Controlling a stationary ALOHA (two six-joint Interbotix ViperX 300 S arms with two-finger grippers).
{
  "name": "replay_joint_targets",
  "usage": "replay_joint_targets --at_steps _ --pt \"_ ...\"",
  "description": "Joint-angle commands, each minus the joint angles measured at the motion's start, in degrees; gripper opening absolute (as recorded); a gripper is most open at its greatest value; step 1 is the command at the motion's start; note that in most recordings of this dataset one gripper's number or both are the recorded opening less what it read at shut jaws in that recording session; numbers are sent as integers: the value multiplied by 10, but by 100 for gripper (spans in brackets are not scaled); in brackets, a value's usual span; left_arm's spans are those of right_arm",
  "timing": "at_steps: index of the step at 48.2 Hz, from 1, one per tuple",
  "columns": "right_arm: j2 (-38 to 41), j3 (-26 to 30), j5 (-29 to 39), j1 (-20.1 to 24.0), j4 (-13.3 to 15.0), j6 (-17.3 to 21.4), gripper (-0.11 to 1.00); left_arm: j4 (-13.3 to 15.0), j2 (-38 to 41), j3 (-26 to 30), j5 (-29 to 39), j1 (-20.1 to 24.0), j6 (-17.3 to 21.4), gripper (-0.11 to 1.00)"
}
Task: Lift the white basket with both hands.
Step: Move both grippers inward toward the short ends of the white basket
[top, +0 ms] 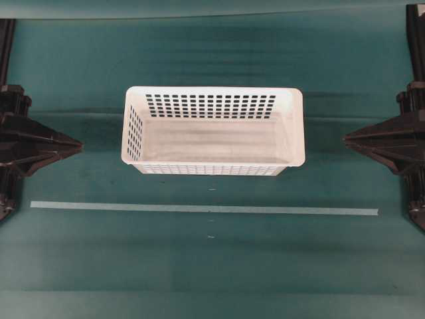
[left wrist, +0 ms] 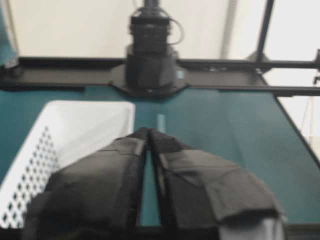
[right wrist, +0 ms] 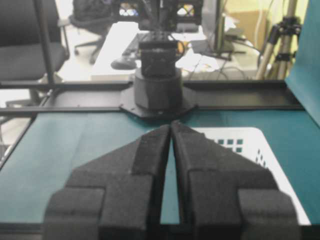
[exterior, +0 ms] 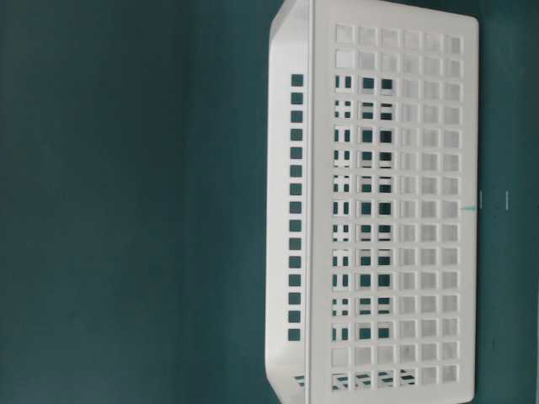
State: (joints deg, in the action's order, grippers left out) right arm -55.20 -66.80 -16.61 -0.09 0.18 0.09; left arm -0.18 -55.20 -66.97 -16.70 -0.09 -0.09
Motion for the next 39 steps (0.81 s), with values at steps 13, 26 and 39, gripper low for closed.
replay_joint_targets --at_steps 13,26,39 --pt "17 34 106 -20 -73 81 2 -10 22 50 54 21 -76 -3" --pt "36 135 279 -74 -76 208 1 -10 42 101 139 36 -163 -4" --pt "104 223 482 -141 -76 403 1 -10 97 184 265 63 -376 -4"
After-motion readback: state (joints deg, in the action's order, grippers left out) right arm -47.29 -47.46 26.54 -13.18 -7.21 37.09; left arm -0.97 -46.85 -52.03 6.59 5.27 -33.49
